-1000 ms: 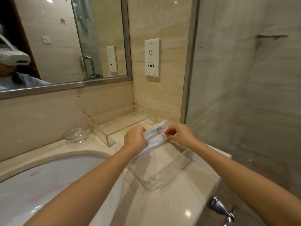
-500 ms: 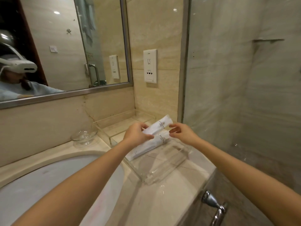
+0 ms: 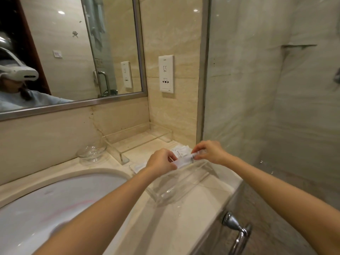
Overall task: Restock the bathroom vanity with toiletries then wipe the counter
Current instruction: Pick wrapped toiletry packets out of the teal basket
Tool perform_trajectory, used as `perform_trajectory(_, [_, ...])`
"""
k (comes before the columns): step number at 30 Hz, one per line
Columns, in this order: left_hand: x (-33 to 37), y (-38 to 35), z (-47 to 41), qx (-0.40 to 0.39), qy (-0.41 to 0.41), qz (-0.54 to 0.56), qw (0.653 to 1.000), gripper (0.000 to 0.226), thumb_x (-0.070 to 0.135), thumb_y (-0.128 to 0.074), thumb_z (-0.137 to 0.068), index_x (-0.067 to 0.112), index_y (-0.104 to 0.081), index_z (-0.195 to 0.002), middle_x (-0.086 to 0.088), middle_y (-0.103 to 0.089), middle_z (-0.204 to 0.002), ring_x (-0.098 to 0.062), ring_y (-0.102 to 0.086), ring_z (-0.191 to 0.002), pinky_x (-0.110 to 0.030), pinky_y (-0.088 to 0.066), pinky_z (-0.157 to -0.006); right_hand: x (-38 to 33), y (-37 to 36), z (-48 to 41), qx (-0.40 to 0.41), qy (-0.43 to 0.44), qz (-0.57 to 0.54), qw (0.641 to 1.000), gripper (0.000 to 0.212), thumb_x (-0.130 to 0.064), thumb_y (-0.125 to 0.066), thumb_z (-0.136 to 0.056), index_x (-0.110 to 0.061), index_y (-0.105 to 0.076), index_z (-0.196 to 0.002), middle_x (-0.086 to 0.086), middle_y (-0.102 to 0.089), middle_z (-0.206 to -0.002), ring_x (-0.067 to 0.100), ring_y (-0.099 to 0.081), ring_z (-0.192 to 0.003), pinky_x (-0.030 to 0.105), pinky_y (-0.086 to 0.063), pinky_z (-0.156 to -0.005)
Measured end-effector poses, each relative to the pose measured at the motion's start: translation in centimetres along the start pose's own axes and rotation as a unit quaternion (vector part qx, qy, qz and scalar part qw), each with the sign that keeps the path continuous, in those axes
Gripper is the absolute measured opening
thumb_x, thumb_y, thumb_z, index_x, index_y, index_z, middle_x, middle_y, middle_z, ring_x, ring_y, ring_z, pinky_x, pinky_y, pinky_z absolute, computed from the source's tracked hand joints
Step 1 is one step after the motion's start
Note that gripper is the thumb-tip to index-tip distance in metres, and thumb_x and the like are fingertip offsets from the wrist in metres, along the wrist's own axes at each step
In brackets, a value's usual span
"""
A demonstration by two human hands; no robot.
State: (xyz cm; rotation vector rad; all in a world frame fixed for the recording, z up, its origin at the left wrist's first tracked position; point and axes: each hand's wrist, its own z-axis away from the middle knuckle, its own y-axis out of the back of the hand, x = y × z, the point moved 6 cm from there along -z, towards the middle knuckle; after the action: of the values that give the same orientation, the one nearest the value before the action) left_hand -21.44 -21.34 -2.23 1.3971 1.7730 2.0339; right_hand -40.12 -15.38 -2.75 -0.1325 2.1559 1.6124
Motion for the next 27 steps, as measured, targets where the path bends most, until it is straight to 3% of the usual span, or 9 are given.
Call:
perform_trajectory(3, [-1.4,0.2,0.0,0.008,0.022,-0.017,1.000,0.024,0.007,-0.064,-0.076,0.018,-0.072,-0.096,0.002,-0.068,-0.098,-0.012,-0.060,-0.086,-0.021,-0.046,-0.071,-0.8,-0.8,-0.5,0.010,0.019,0.051,0.998,0.023,-0.044,-0.069,-0.079,-0.033,-0.069,-0.099,-0.015,-0.068,-0.100,0.007,-0.056,-0.104,0.037,-0.010,-0.112])
perform_trajectory(6, [-2.4,1.0,-0.1,0.042,0.042,-0.034,0.998,0.019,0.009,-0.064,-0.074,0.024,-0.069,-0.084,0.007,-0.065,-0.084,-0.012,-0.059,-0.075,-0.025,-0.050,-0.066,-1.6,-0.7,-1.2,0.042,0.024,0.069,0.996,0.027,-0.045,-0.068,-0.080,-0.030,-0.070,-0.102,-0.011,-0.069,-0.106,0.007,-0.057,-0.106,0.038,-0.004,-0.113])
perform_trajectory(12, [-3.1,2.4,-0.2,0.092,0.055,-0.089,0.990,0.020,0.011,-0.063,-0.075,0.026,-0.068,-0.087,0.010,-0.068,-0.089,-0.012,-0.061,-0.088,-0.024,-0.040,-0.064,-2.3,-1.3,-2.7,0.096,0.019,0.046,0.994,0.027,-0.041,-0.072,-0.077,-0.031,-0.068,-0.101,-0.012,-0.064,-0.103,0.010,-0.055,-0.103,0.032,-0.017,-0.107])
perform_trajectory(16, [-4.3,2.5,-0.2,0.091,0.087,-0.058,0.990,0.013,0.017,-0.069,-0.073,0.027,-0.066,-0.080,0.006,-0.069,-0.083,-0.013,-0.063,-0.085,-0.022,-0.035,-0.052,-2.4,-2.0,-3.0,0.121,-0.005,0.011,0.993,0.019,-0.034,-0.075,-0.077,-0.029,-0.067,-0.093,-0.014,-0.058,-0.098,0.010,-0.051,-0.096,0.031,-0.034,-0.094])
perform_trajectory(20, [-5.1,2.3,-0.4,0.081,0.101,-0.033,0.991,0.012,0.020,-0.071,-0.074,0.027,-0.062,-0.074,0.005,-0.068,-0.081,-0.015,-0.064,-0.083,-0.024,-0.037,-0.055,-1.9,-3.0,-2.9,0.056,-0.033,-0.063,0.996,0.011,-0.021,-0.074,-0.079,-0.028,-0.066,-0.077,-0.014,-0.062,-0.078,0.009,-0.059,-0.078,0.027,-0.049,-0.075])
perform_trajectory(25, [-4.9,2.3,-0.2,0.103,0.089,-0.029,0.990,0.022,0.018,-0.073,-0.076,0.026,-0.061,-0.093,0.008,-0.060,-0.090,-0.014,-0.058,-0.084,-0.026,-0.038,-0.063,-2.0,-3.2,-2.8,0.013,-0.027,-0.034,0.999,0.008,-0.025,-0.072,-0.080,-0.029,-0.066,-0.077,-0.014,-0.062,-0.075,0.009,-0.060,-0.077,0.025,-0.047,-0.069])
perform_trajectory(27, [-4.9,2.3,-0.1,0.107,0.091,-0.024,0.990,0.019,0.019,-0.072,-0.076,0.026,-0.062,-0.091,0.008,-0.061,-0.086,-0.015,-0.061,-0.084,-0.026,-0.040,-0.063,-2.1,-3.3,-2.8,-0.007,-0.030,-0.031,0.999,0.005,-0.030,-0.070,-0.082,-0.027,-0.066,-0.080,-0.014,-0.061,-0.075,0.009,-0.058,-0.076,0.025,-0.045,-0.068])
